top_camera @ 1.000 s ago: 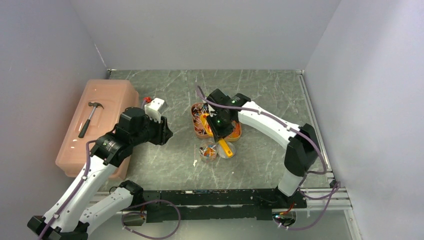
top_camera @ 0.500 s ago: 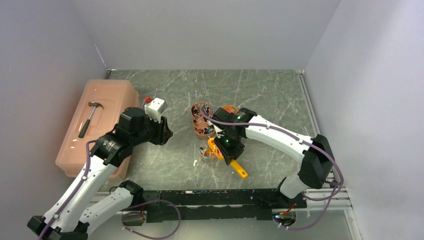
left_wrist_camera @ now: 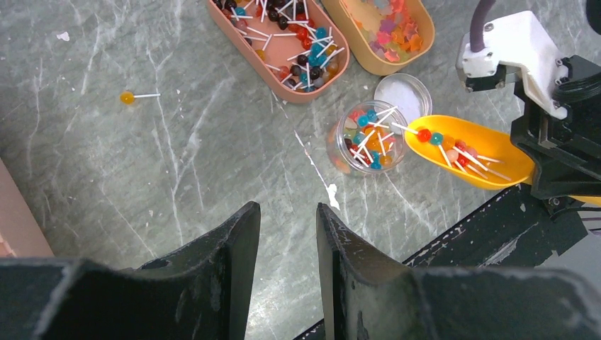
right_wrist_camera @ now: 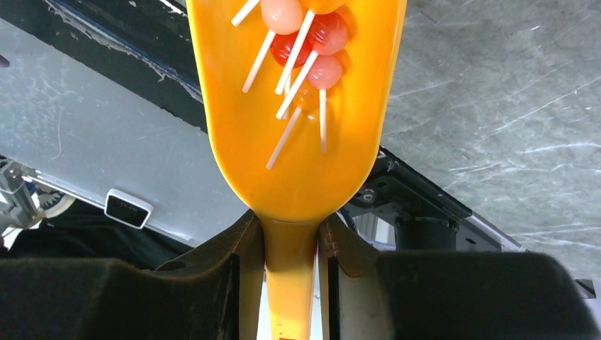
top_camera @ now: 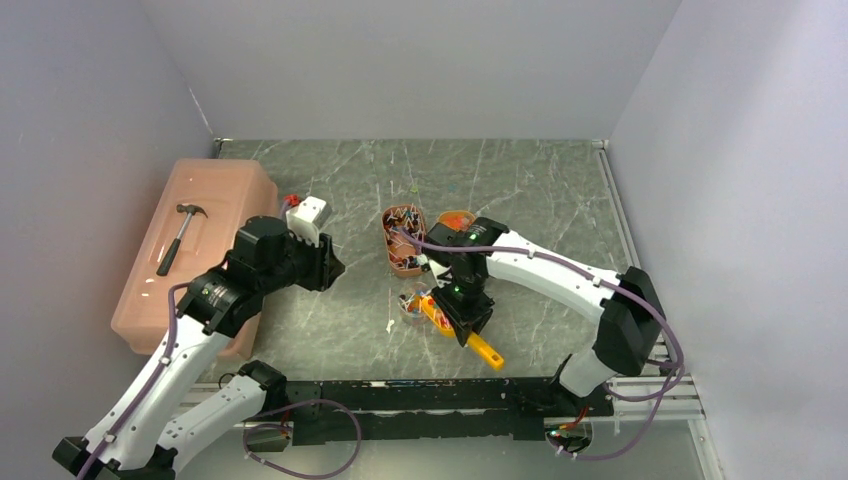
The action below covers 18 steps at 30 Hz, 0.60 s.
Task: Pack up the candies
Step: Place the fake candies in the packing bottle.
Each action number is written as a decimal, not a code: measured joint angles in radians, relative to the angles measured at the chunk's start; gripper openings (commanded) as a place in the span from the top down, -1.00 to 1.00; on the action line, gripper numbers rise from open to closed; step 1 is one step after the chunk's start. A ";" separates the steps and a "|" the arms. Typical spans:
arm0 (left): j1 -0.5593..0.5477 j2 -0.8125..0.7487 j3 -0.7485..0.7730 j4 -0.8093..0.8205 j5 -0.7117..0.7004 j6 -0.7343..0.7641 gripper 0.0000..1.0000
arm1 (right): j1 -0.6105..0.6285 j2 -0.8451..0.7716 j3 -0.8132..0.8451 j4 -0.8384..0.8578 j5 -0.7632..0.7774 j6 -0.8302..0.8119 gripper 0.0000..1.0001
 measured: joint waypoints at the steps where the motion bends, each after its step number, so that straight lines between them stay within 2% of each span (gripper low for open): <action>1: 0.000 -0.002 0.000 0.000 0.000 0.000 0.18 | 0.001 0.008 0.006 -0.010 -0.004 -0.001 1.00; 18: 0.000 -0.040 0.000 0.000 0.001 0.000 0.18 | 0.005 0.168 0.161 -0.128 -0.076 0.002 1.00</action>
